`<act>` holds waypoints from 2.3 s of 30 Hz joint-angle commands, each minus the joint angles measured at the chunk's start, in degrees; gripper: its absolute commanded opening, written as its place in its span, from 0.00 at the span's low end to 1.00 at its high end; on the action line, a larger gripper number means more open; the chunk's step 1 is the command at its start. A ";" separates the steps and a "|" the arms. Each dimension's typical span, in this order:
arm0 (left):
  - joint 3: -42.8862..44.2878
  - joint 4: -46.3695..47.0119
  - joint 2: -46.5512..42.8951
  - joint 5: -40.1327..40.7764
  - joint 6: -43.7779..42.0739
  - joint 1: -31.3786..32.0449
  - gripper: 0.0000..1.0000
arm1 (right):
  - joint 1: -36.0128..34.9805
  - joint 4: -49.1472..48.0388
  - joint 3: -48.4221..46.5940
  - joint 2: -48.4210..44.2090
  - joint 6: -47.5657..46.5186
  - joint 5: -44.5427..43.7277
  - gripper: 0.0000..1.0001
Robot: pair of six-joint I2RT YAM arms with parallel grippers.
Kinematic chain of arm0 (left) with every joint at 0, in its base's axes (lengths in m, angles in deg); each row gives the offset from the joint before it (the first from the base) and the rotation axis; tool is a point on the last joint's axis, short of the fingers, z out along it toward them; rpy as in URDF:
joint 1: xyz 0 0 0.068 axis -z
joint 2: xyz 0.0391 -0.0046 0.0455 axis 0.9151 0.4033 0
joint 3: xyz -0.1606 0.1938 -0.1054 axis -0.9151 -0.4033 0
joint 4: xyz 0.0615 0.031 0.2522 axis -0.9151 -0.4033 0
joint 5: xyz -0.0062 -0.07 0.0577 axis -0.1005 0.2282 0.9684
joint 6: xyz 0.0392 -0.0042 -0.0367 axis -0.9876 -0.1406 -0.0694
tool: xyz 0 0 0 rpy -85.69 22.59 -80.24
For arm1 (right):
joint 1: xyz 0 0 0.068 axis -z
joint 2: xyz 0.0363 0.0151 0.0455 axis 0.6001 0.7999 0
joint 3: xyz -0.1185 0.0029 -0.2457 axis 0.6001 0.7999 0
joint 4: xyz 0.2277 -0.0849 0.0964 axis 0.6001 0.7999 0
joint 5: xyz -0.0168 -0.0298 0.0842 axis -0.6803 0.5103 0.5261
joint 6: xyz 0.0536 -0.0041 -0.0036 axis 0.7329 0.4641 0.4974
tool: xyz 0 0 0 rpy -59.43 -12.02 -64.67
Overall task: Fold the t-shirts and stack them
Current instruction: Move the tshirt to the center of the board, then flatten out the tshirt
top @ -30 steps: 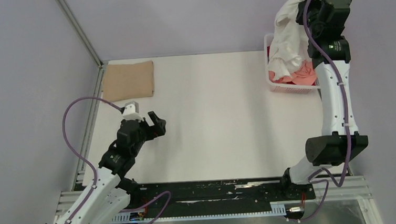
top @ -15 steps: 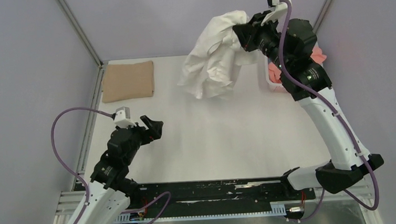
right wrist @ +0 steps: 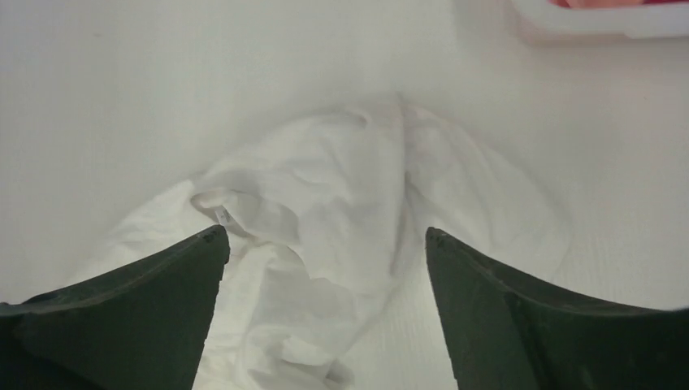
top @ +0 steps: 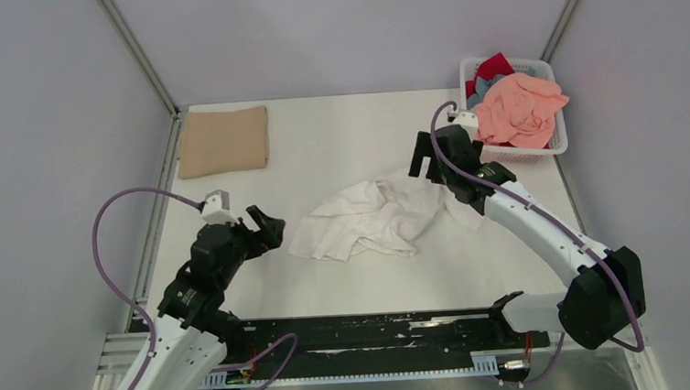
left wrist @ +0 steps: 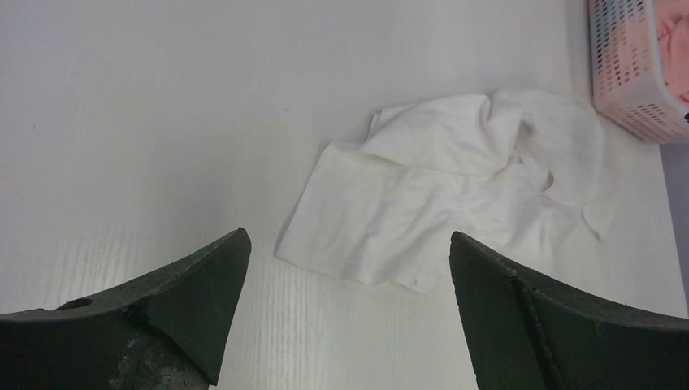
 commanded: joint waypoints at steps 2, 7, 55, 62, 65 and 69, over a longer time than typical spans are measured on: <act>-0.36 1.47 8.78 -3.40 1.64 0.03 1.00 | 0.43 4.69 -1.34 -0.97 5.22 -12.69 1.00; 0.24 4.29 20.77 -7.45 2.70 0.07 1.00 | 0.43 4.81 5.19 -7.23 6.07 -9.73 1.00; 8.76 11.66 38.92 7.06 -0.89 2.38 0.00 | 18.54 -0.32 18.95 -6.81 6.71 6.09 0.97; 8.23 12.40 37.83 5.88 -2.00 2.35 0.00 | 19.66 -4.20 10.67 8.32 -2.58 6.81 0.92; 8.19 12.18 37.76 6.35 -2.12 2.38 0.00 | 20.05 -4.06 7.33 15.74 -2.90 9.27 0.90; 8.21 12.06 37.37 6.48 -2.30 2.37 0.00 | 20.34 -3.63 5.14 22.41 -2.16 7.75 0.85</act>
